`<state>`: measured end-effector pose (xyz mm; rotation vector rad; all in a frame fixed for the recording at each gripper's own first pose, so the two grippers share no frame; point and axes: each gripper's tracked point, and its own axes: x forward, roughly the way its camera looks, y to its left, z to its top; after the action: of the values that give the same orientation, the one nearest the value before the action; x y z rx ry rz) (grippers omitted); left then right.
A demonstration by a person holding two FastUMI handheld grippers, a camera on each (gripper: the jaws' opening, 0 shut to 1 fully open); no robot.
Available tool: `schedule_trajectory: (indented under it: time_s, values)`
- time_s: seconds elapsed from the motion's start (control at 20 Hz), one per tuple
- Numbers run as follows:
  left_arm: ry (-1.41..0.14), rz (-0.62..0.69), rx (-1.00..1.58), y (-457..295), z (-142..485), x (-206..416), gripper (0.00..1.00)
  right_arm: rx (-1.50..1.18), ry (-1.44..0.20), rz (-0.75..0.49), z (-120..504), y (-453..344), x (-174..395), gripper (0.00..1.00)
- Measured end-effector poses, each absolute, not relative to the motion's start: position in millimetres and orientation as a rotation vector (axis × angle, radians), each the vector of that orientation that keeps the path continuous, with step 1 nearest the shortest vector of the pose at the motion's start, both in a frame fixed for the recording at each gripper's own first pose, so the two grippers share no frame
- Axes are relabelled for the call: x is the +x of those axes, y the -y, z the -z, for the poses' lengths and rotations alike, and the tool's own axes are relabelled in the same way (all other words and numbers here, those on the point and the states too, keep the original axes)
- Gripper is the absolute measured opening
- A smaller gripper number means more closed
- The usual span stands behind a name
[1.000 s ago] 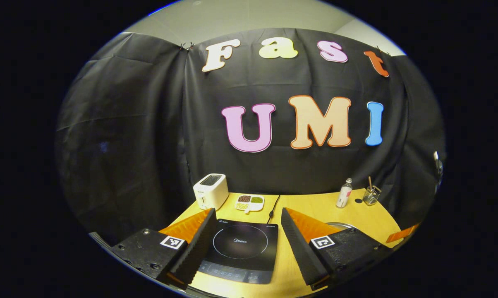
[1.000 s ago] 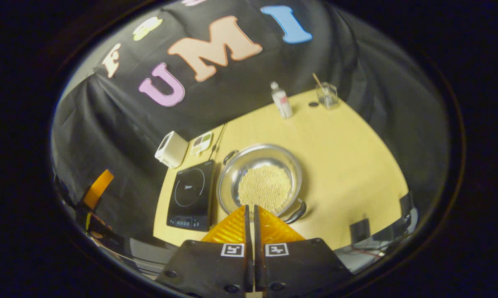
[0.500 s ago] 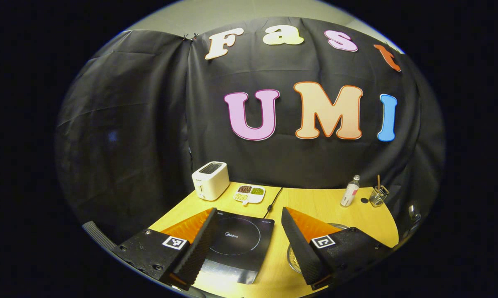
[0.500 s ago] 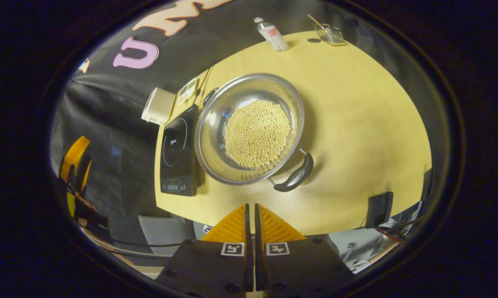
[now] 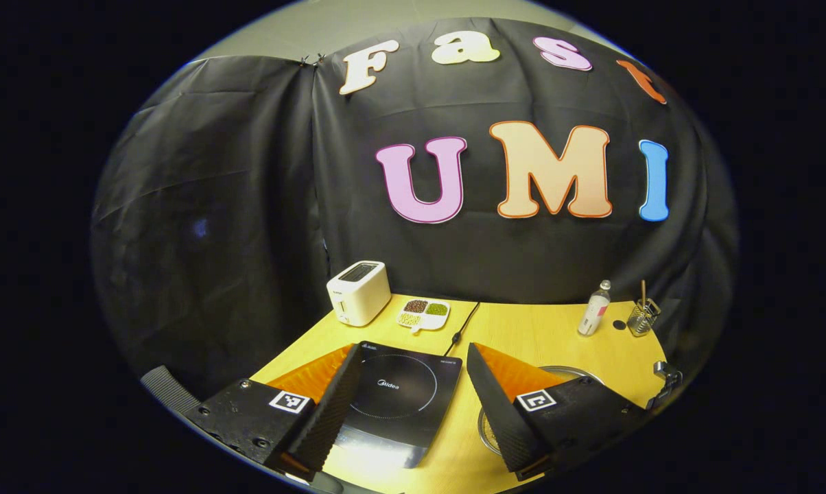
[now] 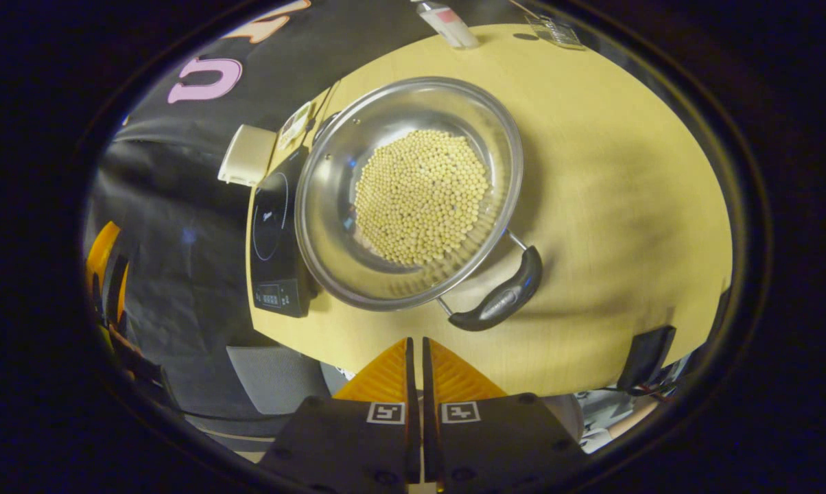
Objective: First push the handle of the pot to place it horizontally, then grasp the pot with both hands and set it on the induction cooktop.
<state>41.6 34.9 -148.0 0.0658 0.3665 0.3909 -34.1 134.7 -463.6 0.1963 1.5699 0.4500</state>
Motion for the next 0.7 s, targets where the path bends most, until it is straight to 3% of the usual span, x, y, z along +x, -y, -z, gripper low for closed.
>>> schedule_trajectory:
  time_s: [0.1,0.15,0.2,0.25,0.7]
  values:
    - [-0.367,-0.409,0.067,-38,148,43,0.94,0.205,-1.587,-0.439,470,-133,-32,0.00]
    - [-0.367,-0.415,0.061,-39,149,42,0.94,0.213,-1.593,-0.432,472,-133,-30,0.05]
    - [-0.372,-0.421,0.057,-39,150,42,0.94,0.218,-1.599,-0.424,474,-131,-29,0.00]
    - [-0.379,-0.429,0.052,-41,153,41,0.94,0.223,-1.605,-0.414,477,-130,-27,0.05]
    - [-0.414,-0.446,0.056,-41,164,41,0.94,0.263,-1.608,-0.367,480,-115,-14,0.05]
